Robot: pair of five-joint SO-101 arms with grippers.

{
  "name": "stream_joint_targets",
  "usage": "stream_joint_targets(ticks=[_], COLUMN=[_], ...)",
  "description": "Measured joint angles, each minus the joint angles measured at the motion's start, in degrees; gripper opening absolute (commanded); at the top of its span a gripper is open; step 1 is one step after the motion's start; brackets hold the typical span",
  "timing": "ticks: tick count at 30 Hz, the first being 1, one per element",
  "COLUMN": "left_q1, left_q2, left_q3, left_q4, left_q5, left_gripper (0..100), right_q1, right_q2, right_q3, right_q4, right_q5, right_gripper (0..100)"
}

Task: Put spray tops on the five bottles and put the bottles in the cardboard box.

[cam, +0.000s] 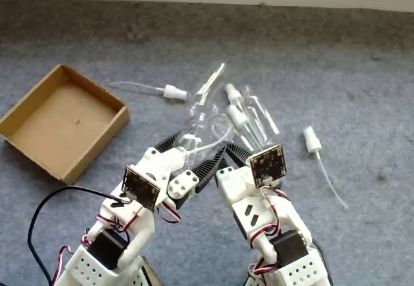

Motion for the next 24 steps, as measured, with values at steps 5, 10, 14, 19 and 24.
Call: stream_joint_targets(ticks=[5,10,14,19,24], left_q1=[0.18,-1.85,-2.29,-4.31,-8.00], left_q2=[0.09,0.62,0.62,0.62,0.70], left_q3=[0.00,0.00,0.00,0.00,-2.73], left_q4=[0.53,0.70,0.97,1.14,7.74], left_q5=[0.00,0.09,0.26,0.18,0.18], left_gripper=[9,9,9,9,9], right_q1=[-2.55,-7.12,-7.56,-7.91,-7.91], right_q2=[-0.09,-0.18,-0.18,-0.18,-0.18], right_q3=[1.05,1.23,1.23,1.23,1.23], right_q4=[-0.09,-0.18,-0.18,6.07,11.87], right_q5=[-0.09,-0.09,-0.09,-0.09,-0.09], right_gripper=[0.4,0.4,0.4,0.4,0.4])
